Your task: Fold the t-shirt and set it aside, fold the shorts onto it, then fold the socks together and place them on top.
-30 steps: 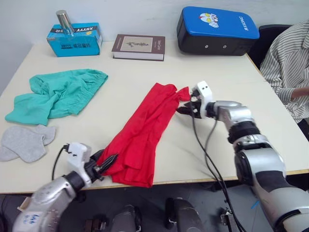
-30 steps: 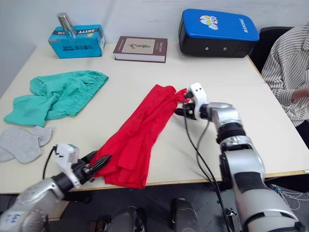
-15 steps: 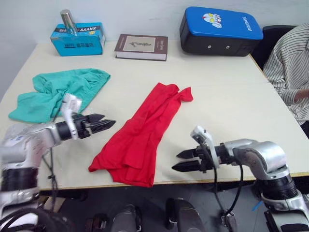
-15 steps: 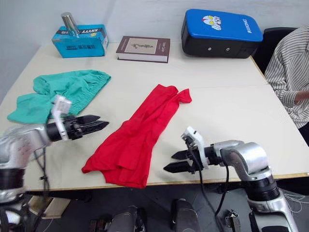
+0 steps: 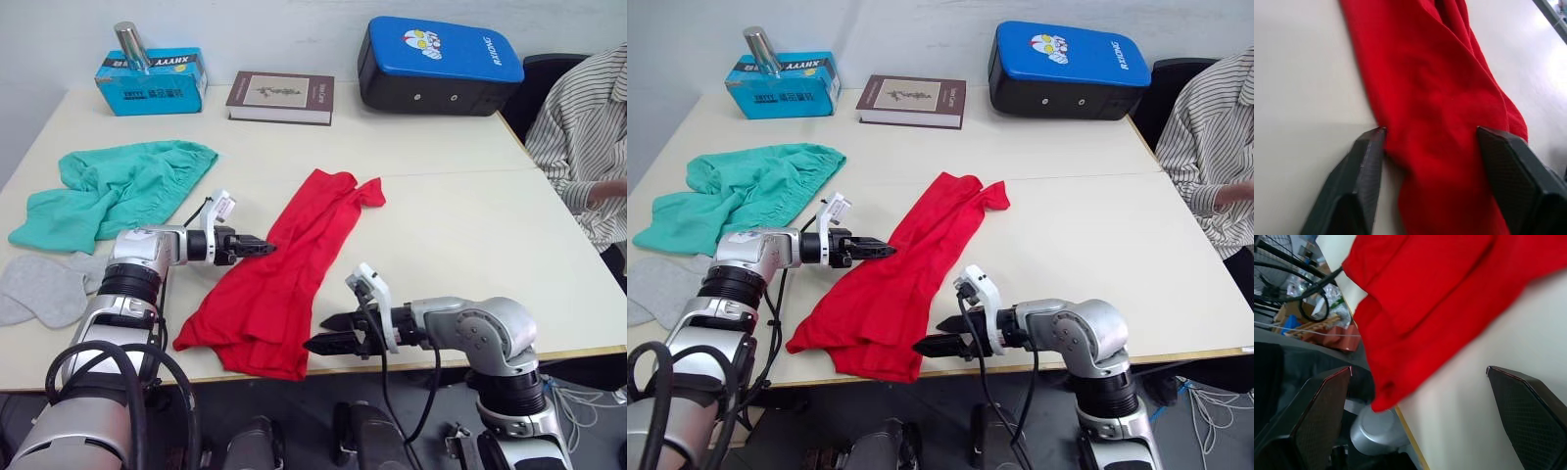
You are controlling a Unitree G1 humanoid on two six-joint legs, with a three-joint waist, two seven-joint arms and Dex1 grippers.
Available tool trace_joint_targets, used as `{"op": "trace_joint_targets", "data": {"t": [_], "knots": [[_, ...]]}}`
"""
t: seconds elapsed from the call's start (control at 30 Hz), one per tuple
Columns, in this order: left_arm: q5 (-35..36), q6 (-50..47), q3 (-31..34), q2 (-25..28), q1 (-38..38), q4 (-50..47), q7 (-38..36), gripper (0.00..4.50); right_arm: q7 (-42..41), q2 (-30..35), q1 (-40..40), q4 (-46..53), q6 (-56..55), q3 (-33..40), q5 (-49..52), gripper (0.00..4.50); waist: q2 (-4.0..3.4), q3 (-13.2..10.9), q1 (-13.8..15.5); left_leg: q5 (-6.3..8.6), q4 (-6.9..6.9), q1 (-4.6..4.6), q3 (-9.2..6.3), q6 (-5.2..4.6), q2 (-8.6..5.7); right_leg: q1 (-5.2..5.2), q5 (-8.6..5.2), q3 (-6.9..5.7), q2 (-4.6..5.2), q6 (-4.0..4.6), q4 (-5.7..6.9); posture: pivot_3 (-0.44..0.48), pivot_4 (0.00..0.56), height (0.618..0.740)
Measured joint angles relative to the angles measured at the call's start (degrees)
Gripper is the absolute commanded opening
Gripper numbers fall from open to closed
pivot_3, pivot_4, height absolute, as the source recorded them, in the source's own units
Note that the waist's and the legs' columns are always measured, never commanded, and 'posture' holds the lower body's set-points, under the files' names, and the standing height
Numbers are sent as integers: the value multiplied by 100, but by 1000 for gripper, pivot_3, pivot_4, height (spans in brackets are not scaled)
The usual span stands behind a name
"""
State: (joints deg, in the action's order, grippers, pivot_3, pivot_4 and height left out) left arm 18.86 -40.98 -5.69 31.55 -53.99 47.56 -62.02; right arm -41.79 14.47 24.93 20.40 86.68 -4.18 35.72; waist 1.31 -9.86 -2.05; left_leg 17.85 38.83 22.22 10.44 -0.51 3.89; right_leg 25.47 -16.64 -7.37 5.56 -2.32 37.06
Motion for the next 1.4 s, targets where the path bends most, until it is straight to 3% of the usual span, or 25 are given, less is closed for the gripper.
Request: {"op": "trace_joint_targets", "data": {"t": [0.03, 0.13, 0.23, 0.37, 0.53, 0.63, 0.8, 0.97, 1.07, 1.2, 1.33, 1.4], "knots": [[-43, 23, -1, -24, -32, 89, -54, 1724, 80, -135, 35, -63, 19, -10, 2, 4500, 2, 1, -10, 0, 0, 0, 0, 1, 2, 0, -1, 0, 0, 1, 0, 0, 150, 740], [-190, 127, -1, -156, -116, 298, -149, 817, 313, -482, 125, -277, 33, -167, -4, 3914, 2, 1, -25, -3, 0, 0, -2, 6, 4, 1, -4, -2, -2, 6, 4, 0, 150, 740], [-234, 163, 62, -221, -160, 392, -197, 0, 434, -558, 170, -507, -121, -351, -16, 2933, 2, 1, -48, -3, 0, 1, -2, 6, 4, 1, -4, -3, -2, 6, 4, 0, 150, 740], [-228, 383, 314, -289, -162, 396, -179, 0, 544, -607, 290, -896, -416, -500, -74, 1434, 2, 1, -83, -3, -1, 2, -5, 6, 4, 1, -4, -3, 1, 6, 5, 0, 150, 740], [-163, 441, 829, -436, -129, 405, 369, 0, 547, -589, 432, -961, -594, -587, -28, 59, 21, 12, -111, -7, 5, 2, -11, 9, 6, 0, -3, -2, 9, 6, 13, 0, 150, 740], [36, 297, 1155, -457, 137, -93, 590, 0, 428, -315, 448, -946, -687, -672, 42, 59, 21, 13, -102, -7, 5, 1, -14, 6, -3, 0, -3, -2, 24, 6, 22, 0, 150, 740], [438, -270, 1631, -522, 1460, -2060, 1258, 0, -78, 853, 628, -1056, -813, -657, 153, 59, 21, 12, 7, 0, 13, 12, -19, -17, -21, -2, 1, -8, 61, -3, 14, 0, 150, 740], [734, -575, 2114, -892, 2511, -3753, 2208, 0, -551, 1744, 1038, -1915, -1299, -599, -26, 59, 22, 12, 60, 3, 15, 18, -22, -33, -32, -4, 9, -17, 79, -17, 6, 0, 150, 740], [806, -514, 2265, -1304, 2854, -4420, 2804, 0, -821, 1953, 1269, -2398, -1630, -655, -194, 59, 22, 12, 56, 3, 14, 17, -21, -32, -31, -5, 10, -19, 77, -17, 6, 0, 150, 740], [758, -137, 2247, -1429, 3026, -4615, 3190, 0, -1206, 1974, 1329, -2576, -1746, -801, -234, 59, 22, 11, 41, 2, 10, 17, -21, -29, -28, -4, 10, -22, 73, -17, 4, 0, 150, 740], [649, 143, 2129, -1288, 3030, -4607, 3278, 1000, -1394, 1972, 1279, -2476, -1659, -954, -181, 0, 21, 11, 49, 2, 10, 18, -22, -29, -27, -4, 10, -25, 73, -17, 2, 0, 150, 740], [591, 196, 2009, -1056, 3046, -4604, 3148, 1604, -1359, 1942, 1254, -2438, -1661, -943, -184, 512, 21, 11, 46, 3, 10, 17, -21, -29, -27, -4, 10, -25, 73, -17, 0, 0, 150, 740]]}}
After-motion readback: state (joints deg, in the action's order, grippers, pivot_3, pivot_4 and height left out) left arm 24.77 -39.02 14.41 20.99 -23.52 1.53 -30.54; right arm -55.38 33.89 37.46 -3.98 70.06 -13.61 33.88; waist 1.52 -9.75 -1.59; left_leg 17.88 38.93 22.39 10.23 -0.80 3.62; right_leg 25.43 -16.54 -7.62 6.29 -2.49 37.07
